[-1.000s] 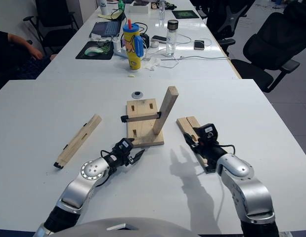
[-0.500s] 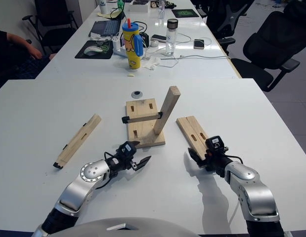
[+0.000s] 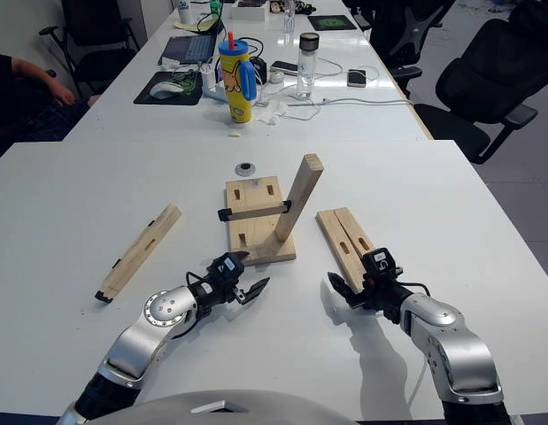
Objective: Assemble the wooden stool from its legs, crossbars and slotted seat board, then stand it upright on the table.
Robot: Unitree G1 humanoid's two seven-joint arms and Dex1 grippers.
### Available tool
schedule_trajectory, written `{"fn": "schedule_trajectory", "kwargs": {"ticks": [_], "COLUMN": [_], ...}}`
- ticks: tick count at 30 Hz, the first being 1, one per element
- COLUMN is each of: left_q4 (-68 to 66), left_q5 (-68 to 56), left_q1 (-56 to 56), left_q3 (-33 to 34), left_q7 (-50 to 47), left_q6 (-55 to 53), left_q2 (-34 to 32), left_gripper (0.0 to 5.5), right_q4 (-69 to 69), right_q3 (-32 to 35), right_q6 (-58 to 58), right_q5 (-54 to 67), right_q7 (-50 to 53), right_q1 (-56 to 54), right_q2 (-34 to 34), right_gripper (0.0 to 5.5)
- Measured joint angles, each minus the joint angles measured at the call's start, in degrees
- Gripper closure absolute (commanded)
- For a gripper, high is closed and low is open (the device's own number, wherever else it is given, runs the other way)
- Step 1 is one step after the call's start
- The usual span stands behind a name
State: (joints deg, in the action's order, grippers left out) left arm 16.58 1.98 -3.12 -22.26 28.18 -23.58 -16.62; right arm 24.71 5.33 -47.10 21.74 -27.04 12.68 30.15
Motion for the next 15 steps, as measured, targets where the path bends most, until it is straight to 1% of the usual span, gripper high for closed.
{"fn": "schedule_trajectory", "kwargs": {"ticks": [3,10,15], "left_q4": [0.0,0.0,0.0], "left_q5": [0.2,0.4,0.6], "left_q1": [0.0,0.2,1.3], "left_q3": [-0.1,-0.8,-1.0], "left_q7": [-0.1,0.0,1.0], "left_q6": [0.0,0.0,0.3], "left_q2": [-0.1,0.0,-0.8], "left_gripper": [1.48,1.48,1.48], "right_q4": [0.5,-2.7,-2.7], "right_q3": [-0.4,-3.7,-6.0], "right_q6": [-1.6,-1.6,-0.3], "right_q5": [0.1,-3.7,-5.6], "right_q7": [0.2,5.3,7.9], "right_q1": [-0.3,-4.6,-4.9], "right_q2": [0.0,-1.4,-3.7], "right_gripper": [0.76,0.76,1.42]}}
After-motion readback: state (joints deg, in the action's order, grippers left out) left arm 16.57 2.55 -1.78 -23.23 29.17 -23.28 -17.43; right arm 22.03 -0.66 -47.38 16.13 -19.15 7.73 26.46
